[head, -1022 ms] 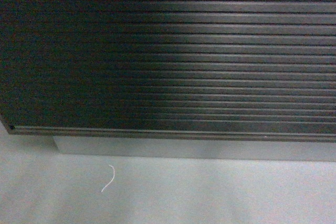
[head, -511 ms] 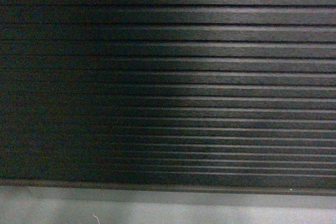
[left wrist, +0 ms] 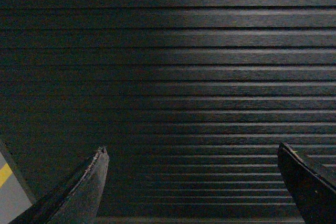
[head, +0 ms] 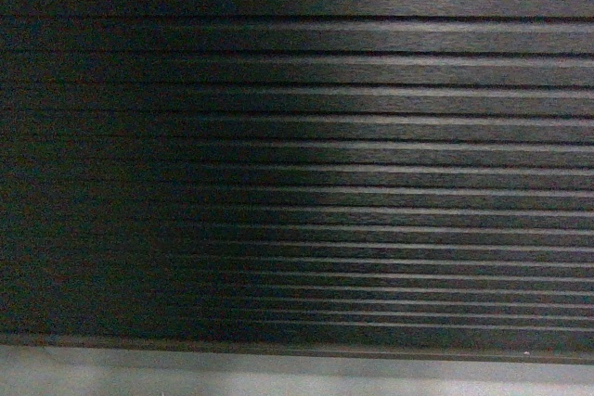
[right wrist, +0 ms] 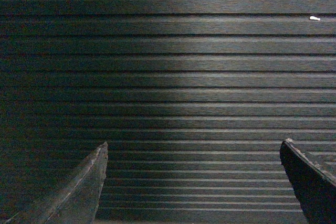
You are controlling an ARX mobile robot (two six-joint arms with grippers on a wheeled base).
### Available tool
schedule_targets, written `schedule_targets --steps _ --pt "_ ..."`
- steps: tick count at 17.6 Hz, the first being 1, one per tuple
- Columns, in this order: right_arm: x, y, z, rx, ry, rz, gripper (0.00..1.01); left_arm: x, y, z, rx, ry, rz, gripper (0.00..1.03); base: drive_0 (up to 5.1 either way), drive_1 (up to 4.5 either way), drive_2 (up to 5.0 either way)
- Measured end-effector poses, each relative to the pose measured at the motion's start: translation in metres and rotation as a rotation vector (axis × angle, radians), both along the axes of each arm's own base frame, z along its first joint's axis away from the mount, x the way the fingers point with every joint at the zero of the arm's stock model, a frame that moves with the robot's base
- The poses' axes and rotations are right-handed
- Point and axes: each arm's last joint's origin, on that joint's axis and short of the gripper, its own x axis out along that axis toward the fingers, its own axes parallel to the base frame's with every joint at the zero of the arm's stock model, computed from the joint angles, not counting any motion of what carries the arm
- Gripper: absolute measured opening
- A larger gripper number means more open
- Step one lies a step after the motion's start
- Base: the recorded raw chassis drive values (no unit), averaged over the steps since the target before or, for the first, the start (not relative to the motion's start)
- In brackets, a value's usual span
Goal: Place dark red mango on scale at checkout
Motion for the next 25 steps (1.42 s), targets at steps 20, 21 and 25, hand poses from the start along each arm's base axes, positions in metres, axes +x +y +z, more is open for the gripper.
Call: schedule_targets --steps 20,21,25 --pt "0.0000 0.0000 0.0000 -0.001 0.000 0.001 0.98 0.0000 0.0000 -0.0001 0.000 0.001 0.000 0.98 0.0 0.00 0.0" --pt "0.0000 0.0000 0.0000 0.000 0.000 0.000 0.98 0.0000 0.0000 0.0000 0.001 0.000 -0.001 0.98 0.0 0.00 0.0" --pt "0.0000 0.0000 0.0000 0.000 0.000 0.000 0.98 0.0000 0.0000 -0.0001 0.000 0.001 0.000 0.98 0.0 0.00 0.0"
